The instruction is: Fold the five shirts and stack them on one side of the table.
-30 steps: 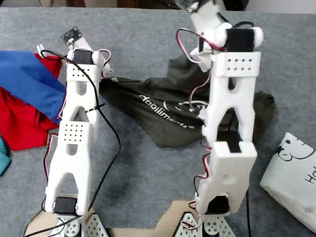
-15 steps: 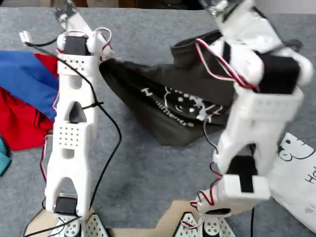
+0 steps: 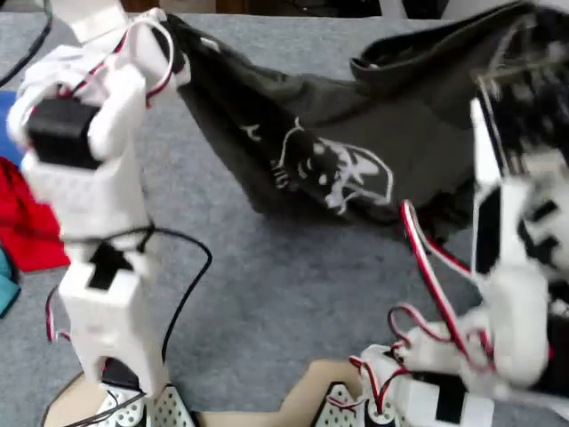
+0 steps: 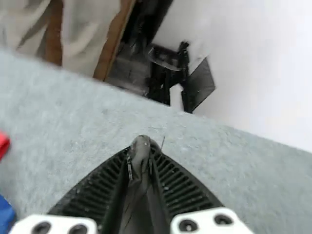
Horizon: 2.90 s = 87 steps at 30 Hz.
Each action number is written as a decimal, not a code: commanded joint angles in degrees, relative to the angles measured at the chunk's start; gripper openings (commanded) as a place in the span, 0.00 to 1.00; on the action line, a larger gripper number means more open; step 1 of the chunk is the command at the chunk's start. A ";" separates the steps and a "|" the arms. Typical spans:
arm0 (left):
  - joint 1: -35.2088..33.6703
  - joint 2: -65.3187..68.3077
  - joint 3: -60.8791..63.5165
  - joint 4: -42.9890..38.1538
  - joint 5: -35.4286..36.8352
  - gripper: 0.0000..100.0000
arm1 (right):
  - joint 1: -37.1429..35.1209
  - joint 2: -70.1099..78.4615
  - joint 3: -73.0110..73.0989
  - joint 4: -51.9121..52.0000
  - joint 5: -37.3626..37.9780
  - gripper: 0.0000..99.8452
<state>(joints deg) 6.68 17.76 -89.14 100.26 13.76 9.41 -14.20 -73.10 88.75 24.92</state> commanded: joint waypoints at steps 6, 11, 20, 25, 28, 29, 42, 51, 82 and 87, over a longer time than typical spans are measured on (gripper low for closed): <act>2.11 -25.19 16.00 0.53 -4.75 0.02 | 6.29 -7.16 -0.75 -11.08 -3.16 0.01; 2.02 -32.04 17.49 0.53 -6.59 0.02 | 9.80 -8.66 -0.84 -16.97 -2.90 0.01; 1.49 -34.59 16.97 -1.76 -10.29 0.02 | 10.59 -8.31 -0.66 -32.88 -0.09 0.01; -6.77 -34.59 16.97 -10.29 -10.64 0.02 | 10.59 -8.04 2.07 -43.60 -0.09 0.01; -10.29 -34.68 16.88 -14.07 -12.75 0.02 | 10.59 -8.31 5.05 -48.44 -0.09 0.01; -10.90 -34.86 16.88 -14.51 -13.45 0.02 | 10.59 -8.40 5.49 -48.62 -0.09 0.01; -10.90 -39.69 17.49 -1.76 -15.21 0.02 | 6.46 -9.01 6.11 -28.40 -0.53 0.01; -10.90 -39.52 29.27 0.35 -15.03 0.02 | 3.12 -9.10 22.55 -27.87 -0.53 0.01; -16.97 16.04 47.91 -72.97 -14.95 0.02 | -7.08 43.38 43.65 -89.85 -0.44 0.01; -16.79 22.20 35.52 -60.13 -15.12 0.02 | -7.69 46.81 31.96 -73.23 -0.09 0.01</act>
<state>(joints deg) -8.97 39.47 -44.31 34.15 -1.10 2.64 32.48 -32.04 7.43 24.48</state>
